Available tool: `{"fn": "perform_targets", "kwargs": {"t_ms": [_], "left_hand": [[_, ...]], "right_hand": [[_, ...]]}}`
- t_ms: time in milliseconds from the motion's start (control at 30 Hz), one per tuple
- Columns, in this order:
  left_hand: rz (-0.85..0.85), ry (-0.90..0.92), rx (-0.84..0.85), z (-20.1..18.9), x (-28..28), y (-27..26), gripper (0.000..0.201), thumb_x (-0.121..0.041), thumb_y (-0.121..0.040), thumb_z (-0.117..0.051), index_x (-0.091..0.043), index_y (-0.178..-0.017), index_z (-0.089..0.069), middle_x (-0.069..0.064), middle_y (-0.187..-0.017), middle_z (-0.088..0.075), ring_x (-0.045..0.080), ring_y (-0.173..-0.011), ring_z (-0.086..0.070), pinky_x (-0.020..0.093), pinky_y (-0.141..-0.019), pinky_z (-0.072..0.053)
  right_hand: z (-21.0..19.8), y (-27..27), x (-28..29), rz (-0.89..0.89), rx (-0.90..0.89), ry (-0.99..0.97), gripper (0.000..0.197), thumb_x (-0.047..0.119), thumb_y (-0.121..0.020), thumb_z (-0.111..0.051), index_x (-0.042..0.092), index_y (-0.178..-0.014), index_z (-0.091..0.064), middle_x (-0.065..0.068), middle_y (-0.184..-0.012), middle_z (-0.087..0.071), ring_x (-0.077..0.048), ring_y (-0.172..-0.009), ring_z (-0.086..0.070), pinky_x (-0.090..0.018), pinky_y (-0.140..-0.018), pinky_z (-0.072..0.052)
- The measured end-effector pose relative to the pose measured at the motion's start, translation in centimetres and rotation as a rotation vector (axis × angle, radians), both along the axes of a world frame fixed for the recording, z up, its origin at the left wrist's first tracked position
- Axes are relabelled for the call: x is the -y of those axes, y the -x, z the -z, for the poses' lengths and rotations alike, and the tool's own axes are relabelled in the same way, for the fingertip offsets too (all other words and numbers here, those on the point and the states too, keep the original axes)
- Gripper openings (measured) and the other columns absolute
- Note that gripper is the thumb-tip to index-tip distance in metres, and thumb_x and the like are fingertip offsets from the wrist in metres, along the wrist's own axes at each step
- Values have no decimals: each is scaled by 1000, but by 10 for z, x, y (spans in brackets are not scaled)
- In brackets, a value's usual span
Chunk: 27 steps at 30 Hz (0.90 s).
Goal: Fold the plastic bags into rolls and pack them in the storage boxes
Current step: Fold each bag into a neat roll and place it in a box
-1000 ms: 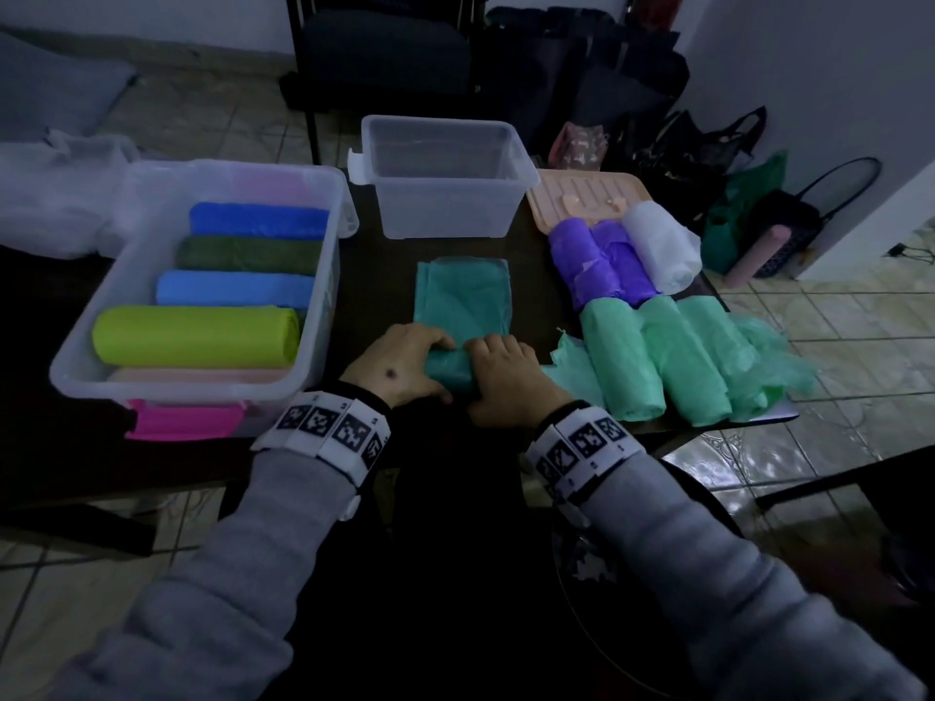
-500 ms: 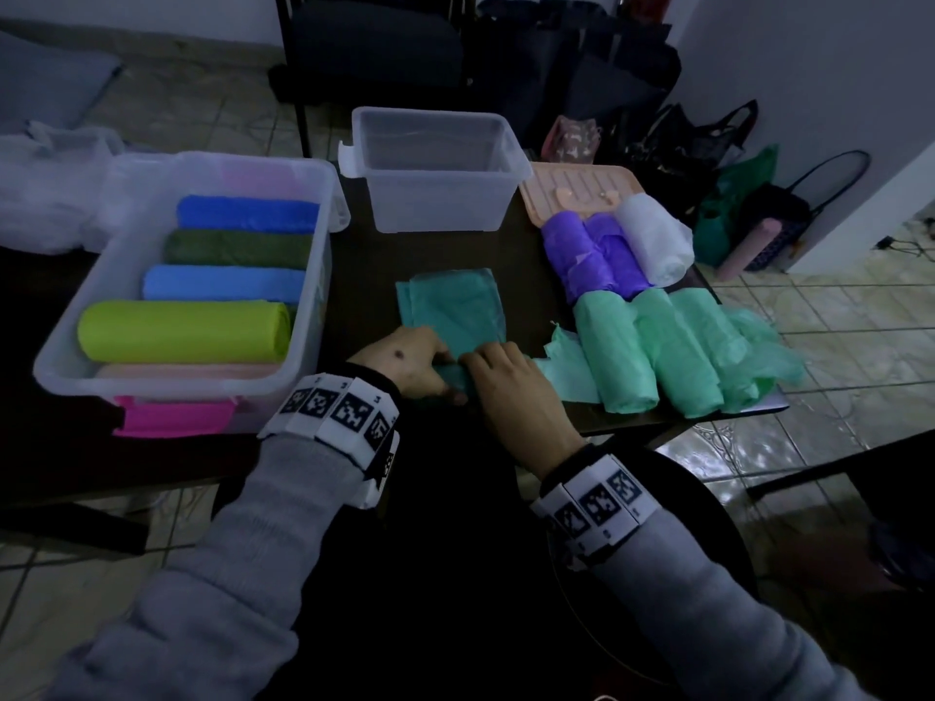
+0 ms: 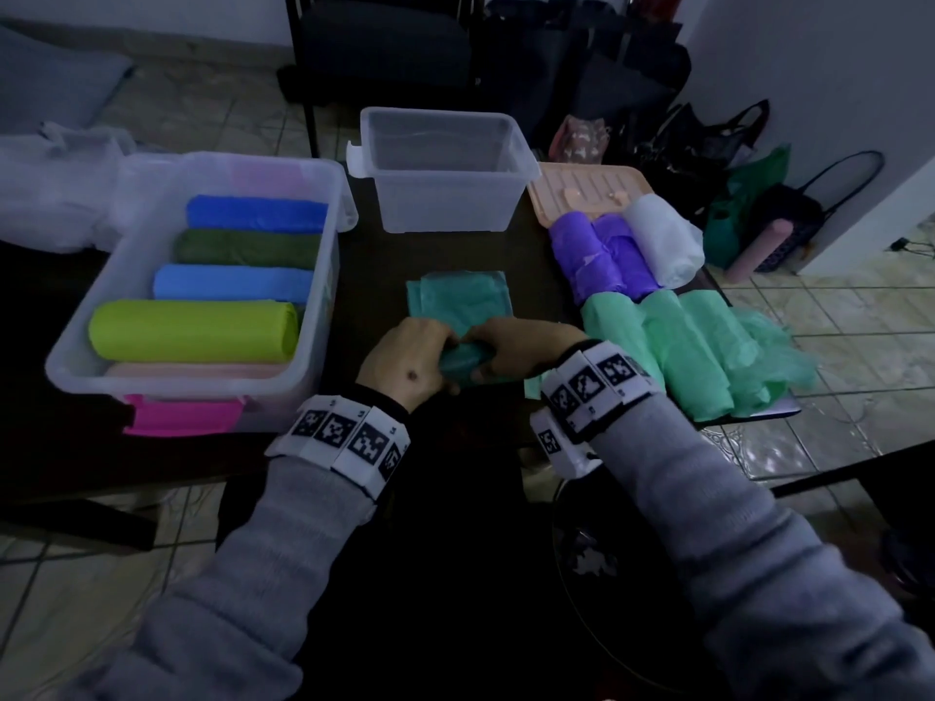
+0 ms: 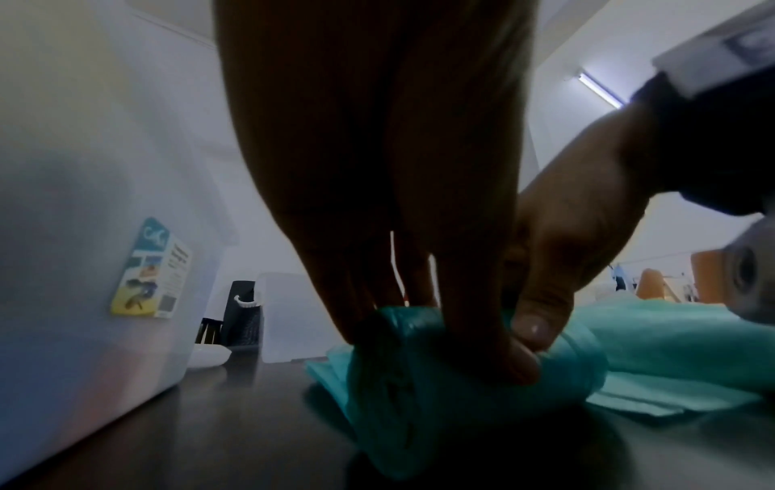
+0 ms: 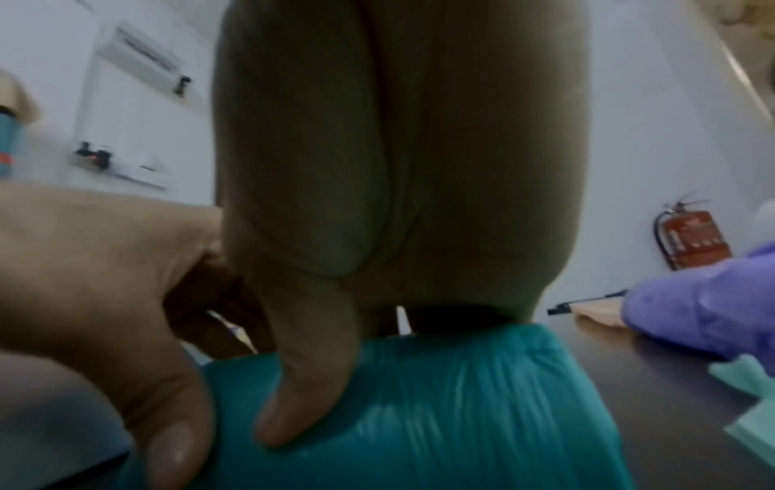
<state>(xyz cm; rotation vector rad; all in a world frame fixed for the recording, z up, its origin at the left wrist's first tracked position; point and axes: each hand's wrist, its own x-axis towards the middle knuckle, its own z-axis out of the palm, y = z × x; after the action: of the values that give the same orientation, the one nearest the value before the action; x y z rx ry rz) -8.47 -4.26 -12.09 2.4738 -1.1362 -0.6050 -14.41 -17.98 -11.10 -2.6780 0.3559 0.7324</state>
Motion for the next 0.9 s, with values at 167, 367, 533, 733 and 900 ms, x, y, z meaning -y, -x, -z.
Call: {"fn": "perform_targets", "kwargs": {"t_ms": [167,367,533,733,900], "left_hand": [[-32,-46,-51,0,6,-13,58,-24,-76,-76,-18,-130,-55,8,-130,-57,26,-117,-55,37,-98,-47],[-27,-69,-165,-5,7,-22,51,-27,-81,-72,-16,-128,-57,6,-130,-58,20,-120,-53,29,-101,-42],[60,-150,-219,-4,2,-16,43,-32,-85,-67,-18,-124,-61,1,-124,-62,16,-114,-56,27,-98,-43],[-1,-135,-287,-2,-4,-13,58,-33,-77,-74,-15,-129,-54,1,-128,-58,16,-117,-54,28,-100,-42],[-27,35,-133,-9,-9,-6,33,-24,-77,-75,-18,-109,-68,-1,-109,-64,11,-103,-58,20,-87,-41]], "right_hand": [[0,6,-3,71,230,20,60,18,-83,-68,13,-136,-42,-11,-135,-44,-27,-126,-39,-33,-104,-33],[23,36,-32,-34,471,269,46,13,-85,-53,7,-130,-44,-13,-126,-45,-30,-117,-42,-38,-99,-37],[39,60,-49,-1,532,344,38,14,-83,-50,2,-119,-57,-15,-109,-59,-32,-98,-59,-40,-86,-48],[38,65,-53,-18,498,311,41,16,-85,-49,3,-124,-53,-14,-114,-57,-32,-105,-56,-40,-94,-44],[21,44,-37,-43,315,240,61,25,-87,-61,10,-139,-33,-11,-134,-44,-27,-124,-41,-35,-101,-33]]}}
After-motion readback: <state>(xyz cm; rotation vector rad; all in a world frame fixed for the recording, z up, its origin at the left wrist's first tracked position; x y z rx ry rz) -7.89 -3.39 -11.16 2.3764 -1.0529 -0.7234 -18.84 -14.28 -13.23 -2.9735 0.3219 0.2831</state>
